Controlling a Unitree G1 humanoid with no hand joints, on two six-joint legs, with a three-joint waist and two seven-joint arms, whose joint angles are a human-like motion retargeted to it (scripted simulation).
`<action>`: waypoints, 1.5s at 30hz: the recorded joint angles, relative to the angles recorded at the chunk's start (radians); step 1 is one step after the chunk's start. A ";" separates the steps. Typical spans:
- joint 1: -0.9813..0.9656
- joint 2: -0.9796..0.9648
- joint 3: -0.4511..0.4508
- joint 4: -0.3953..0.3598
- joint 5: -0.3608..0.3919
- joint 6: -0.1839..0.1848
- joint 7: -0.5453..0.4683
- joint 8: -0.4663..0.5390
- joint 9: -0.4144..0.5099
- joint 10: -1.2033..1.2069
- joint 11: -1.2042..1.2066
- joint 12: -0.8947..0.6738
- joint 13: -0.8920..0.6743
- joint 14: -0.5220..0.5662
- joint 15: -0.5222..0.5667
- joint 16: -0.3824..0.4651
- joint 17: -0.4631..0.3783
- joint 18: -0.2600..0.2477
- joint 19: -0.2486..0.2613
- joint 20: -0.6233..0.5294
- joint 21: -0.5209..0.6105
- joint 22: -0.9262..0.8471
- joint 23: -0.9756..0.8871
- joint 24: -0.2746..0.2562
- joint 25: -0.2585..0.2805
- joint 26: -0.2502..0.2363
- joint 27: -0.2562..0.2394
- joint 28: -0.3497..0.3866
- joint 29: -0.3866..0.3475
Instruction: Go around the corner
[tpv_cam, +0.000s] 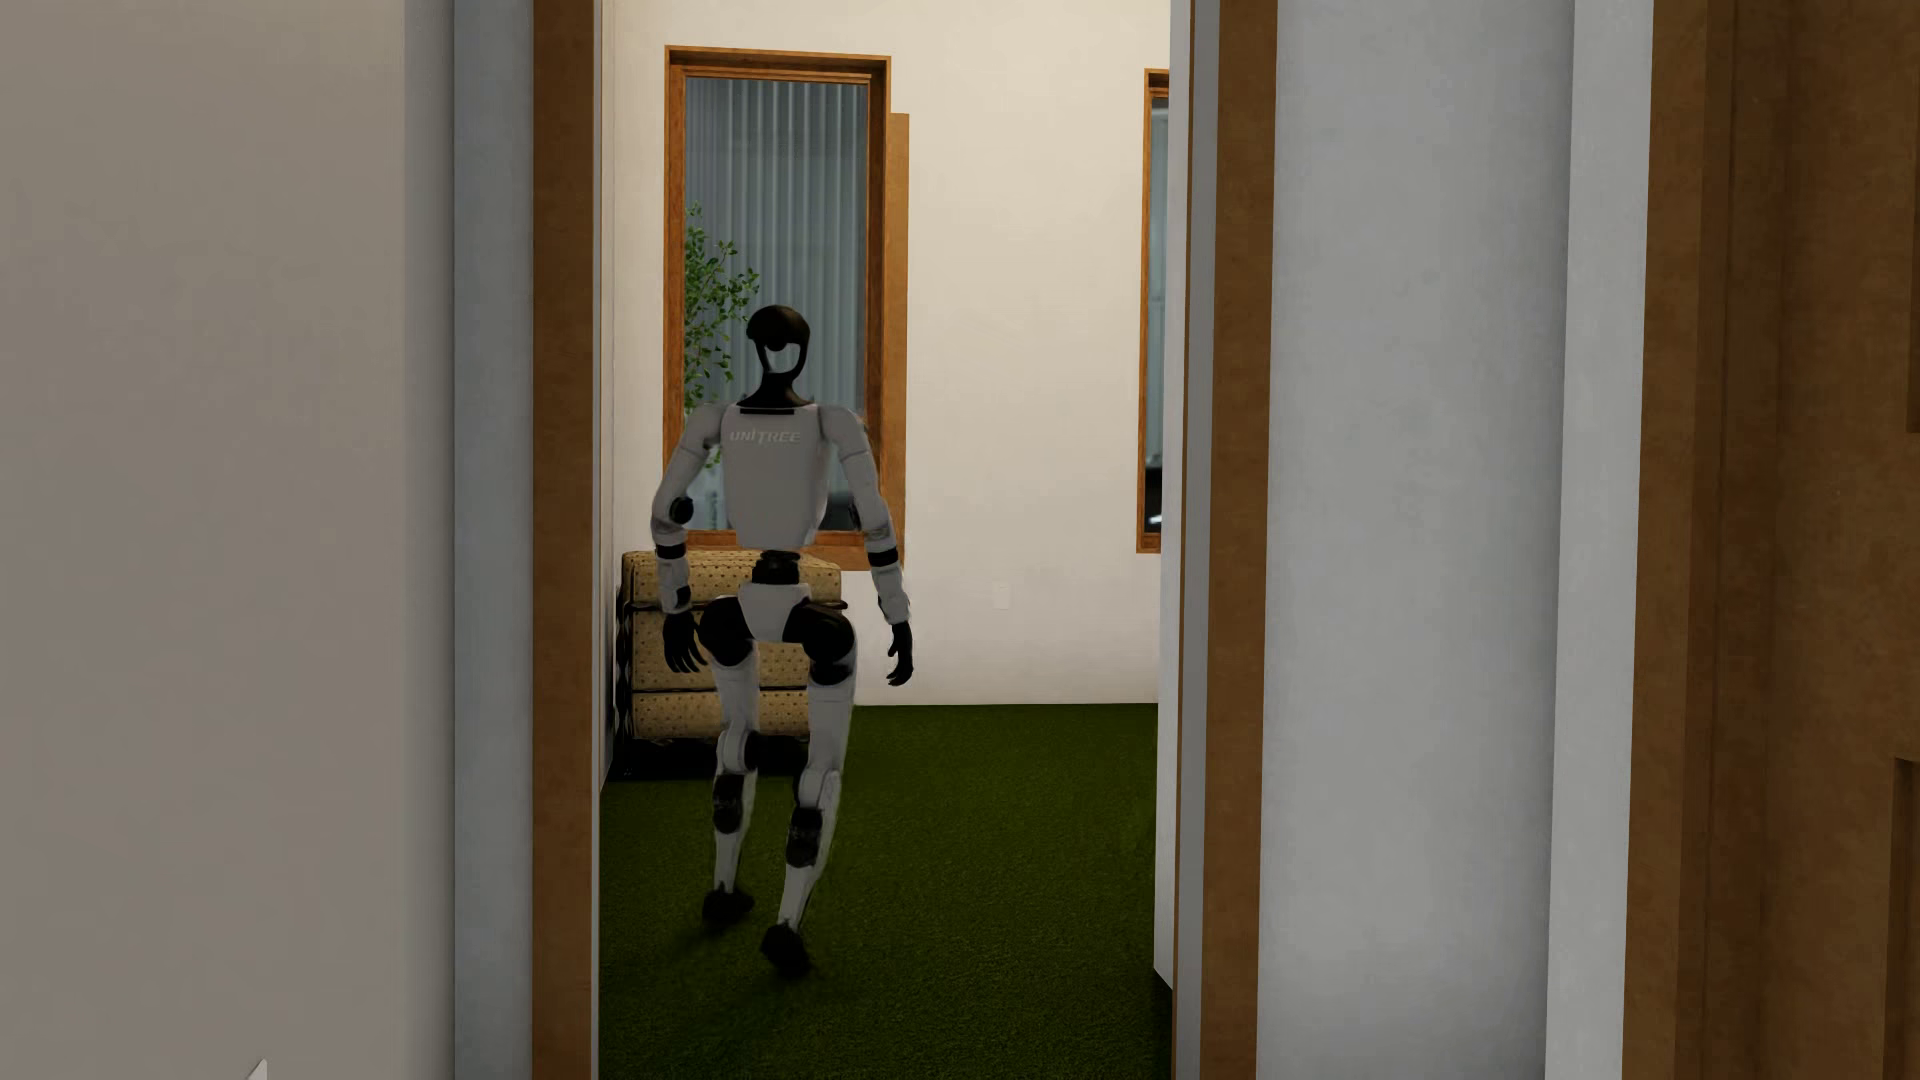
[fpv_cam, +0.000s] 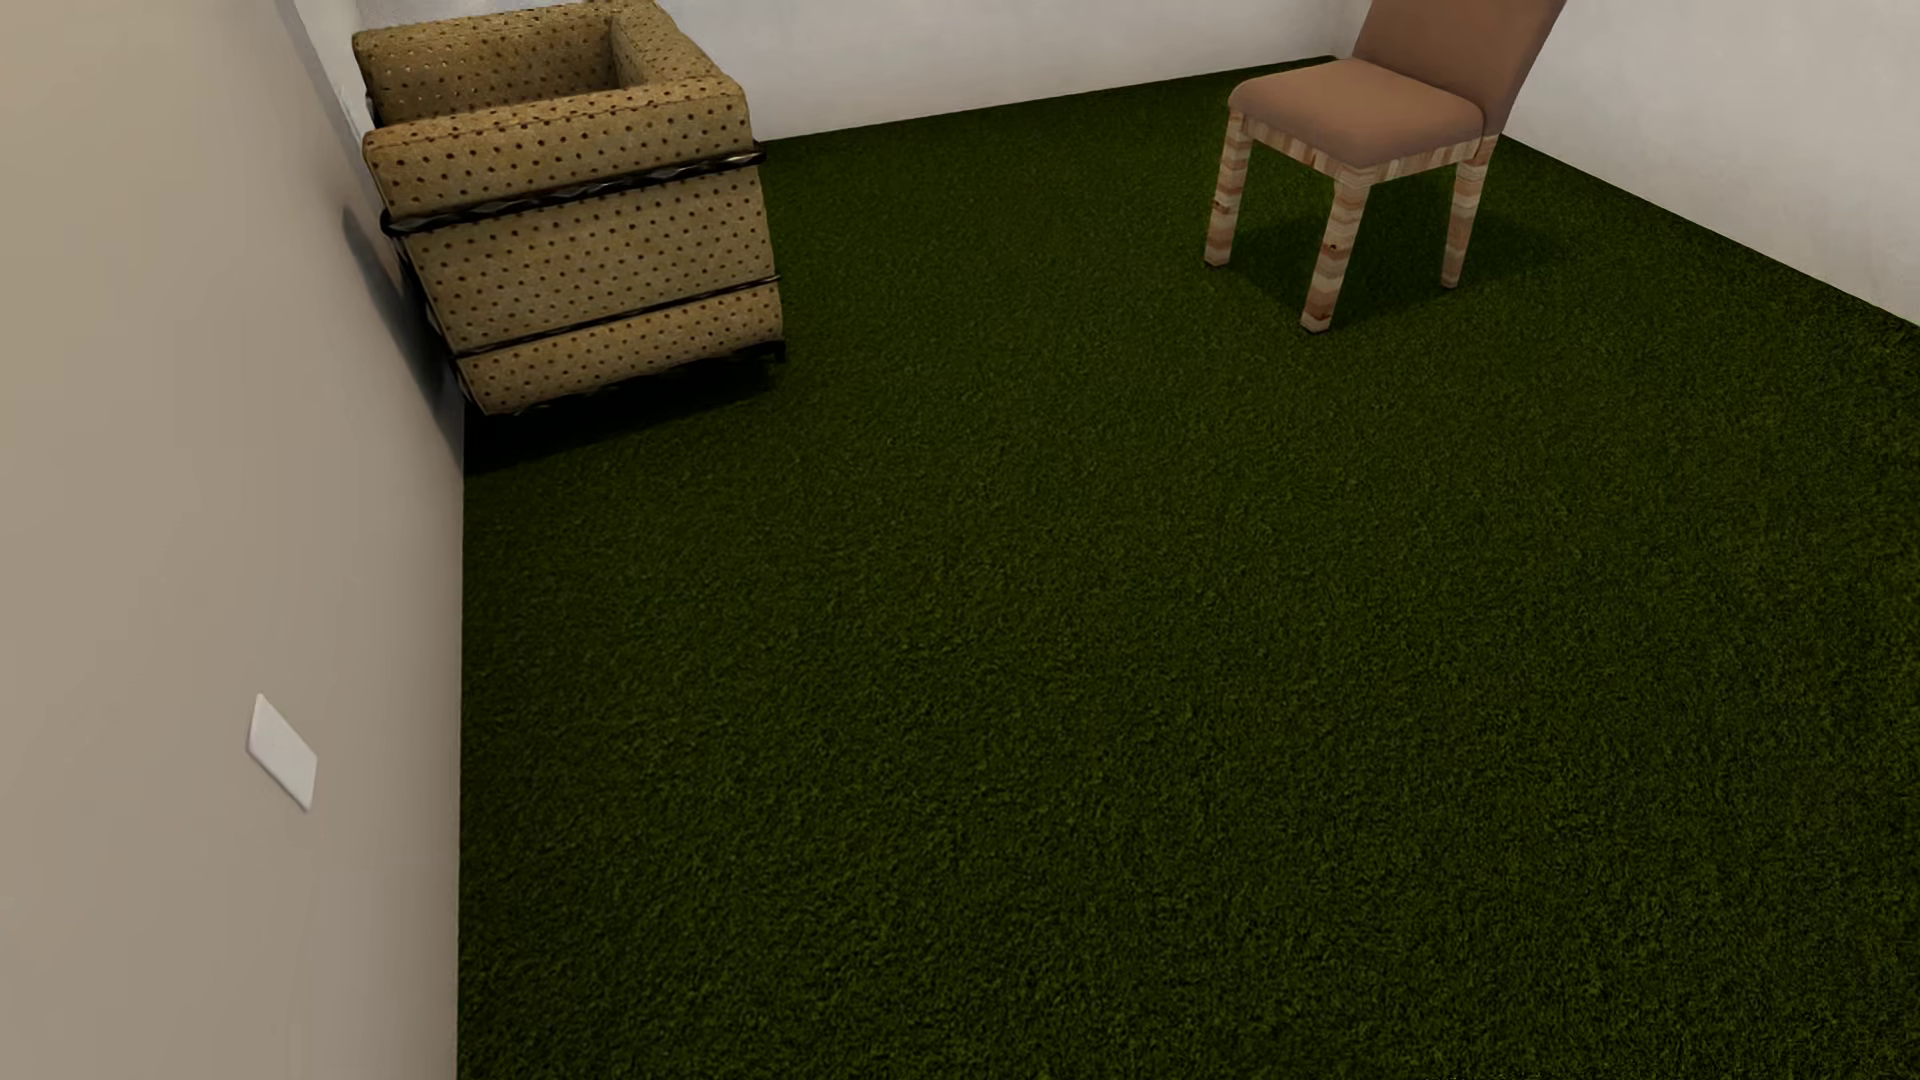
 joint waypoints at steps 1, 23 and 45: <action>0.012 -0.031 -0.025 -0.010 -0.011 -0.005 0.000 0.000 -0.007 0.010 0.056 0.002 0.025 0.000 0.116 -0.014 0.000 0.000 0.000 -0.039 -0.011 0.027 0.040 0.000 0.000 0.000 0.000 0.000 0.000; 0.557 -0.596 -0.260 -0.012 -0.097 0.097 0.000 0.000 0.008 -0.096 -0.102 -0.132 -0.018 -0.314 0.110 0.121 -0.008 0.000 0.000 0.078 -0.004 0.000 -0.044 0.000 0.000 0.000 0.000 0.000 0.000; -0.048 0.015 0.105 0.045 0.010 0.010 0.000 0.000 0.048 -0.143 -0.067 -0.019 -0.110 -0.026 -0.237 0.072 -0.049 0.000 0.000 0.037 -0.004 -0.041 -0.173 0.000 0.000 0.000 0.000 0.000 0.000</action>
